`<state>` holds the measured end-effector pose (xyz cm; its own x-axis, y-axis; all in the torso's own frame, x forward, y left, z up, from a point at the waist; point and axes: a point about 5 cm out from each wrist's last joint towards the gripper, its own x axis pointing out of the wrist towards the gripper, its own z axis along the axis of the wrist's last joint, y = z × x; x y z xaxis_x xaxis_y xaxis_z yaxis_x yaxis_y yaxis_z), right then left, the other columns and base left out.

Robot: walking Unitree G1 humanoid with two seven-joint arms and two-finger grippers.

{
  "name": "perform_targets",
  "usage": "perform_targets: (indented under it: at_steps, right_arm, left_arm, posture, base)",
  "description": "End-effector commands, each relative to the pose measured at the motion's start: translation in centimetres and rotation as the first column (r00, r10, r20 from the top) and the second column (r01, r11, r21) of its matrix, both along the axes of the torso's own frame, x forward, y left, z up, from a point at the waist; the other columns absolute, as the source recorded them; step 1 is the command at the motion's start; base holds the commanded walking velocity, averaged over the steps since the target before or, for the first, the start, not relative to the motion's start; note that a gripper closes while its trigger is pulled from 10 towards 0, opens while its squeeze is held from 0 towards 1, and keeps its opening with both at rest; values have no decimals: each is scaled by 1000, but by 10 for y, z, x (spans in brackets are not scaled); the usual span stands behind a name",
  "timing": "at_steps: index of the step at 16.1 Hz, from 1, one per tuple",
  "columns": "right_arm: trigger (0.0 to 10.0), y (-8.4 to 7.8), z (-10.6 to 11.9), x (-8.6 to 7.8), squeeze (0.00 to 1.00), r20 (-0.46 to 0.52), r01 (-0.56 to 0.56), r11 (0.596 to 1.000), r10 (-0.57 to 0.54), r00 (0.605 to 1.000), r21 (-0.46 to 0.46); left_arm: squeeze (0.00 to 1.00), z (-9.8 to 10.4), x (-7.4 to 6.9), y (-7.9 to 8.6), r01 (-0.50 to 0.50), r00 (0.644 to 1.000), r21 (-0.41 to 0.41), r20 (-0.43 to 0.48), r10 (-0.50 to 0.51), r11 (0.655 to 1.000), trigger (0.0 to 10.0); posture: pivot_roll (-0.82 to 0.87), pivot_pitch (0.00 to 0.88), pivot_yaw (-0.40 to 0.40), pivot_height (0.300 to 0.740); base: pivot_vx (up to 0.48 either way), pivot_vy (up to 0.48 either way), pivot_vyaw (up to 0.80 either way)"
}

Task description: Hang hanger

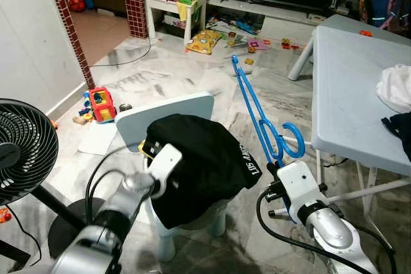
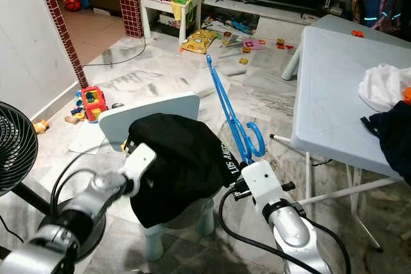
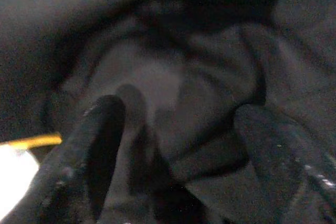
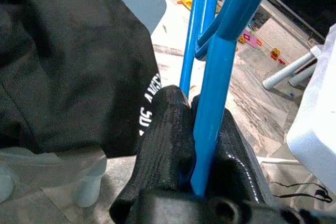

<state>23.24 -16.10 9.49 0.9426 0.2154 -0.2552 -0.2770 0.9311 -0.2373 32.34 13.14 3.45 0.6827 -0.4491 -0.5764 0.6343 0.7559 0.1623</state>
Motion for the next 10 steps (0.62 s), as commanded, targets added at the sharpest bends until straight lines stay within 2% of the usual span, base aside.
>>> perform_targets:
  at_steps: [1,5,10]
  right_arm:
    - [10000,-4,5,-1,0,12,4,1000,-4,1000,-9]
    - [10000,-2,5,-1,0,11,7,1000,-7,1000,-7]
    - [10000,-2,6,3,0,16,3,1000,-3,1000,-8]
  left_arm:
    - [0,1,2,0,10,1000,18,10,-10,1000,0]
    - [0,2,5,9,4,1000,48,25,-5,999,0]
    - [0,-9,-4,15,8,1000,54,-9,-8,999,0]
  posture:
    - [-33,21,-77,740]
    - [-33,23,-73,740]
    - [-23,16,-77,740]
  base:
    - [0,0,0]
    - [0,0,0]
    - [0,0,0]
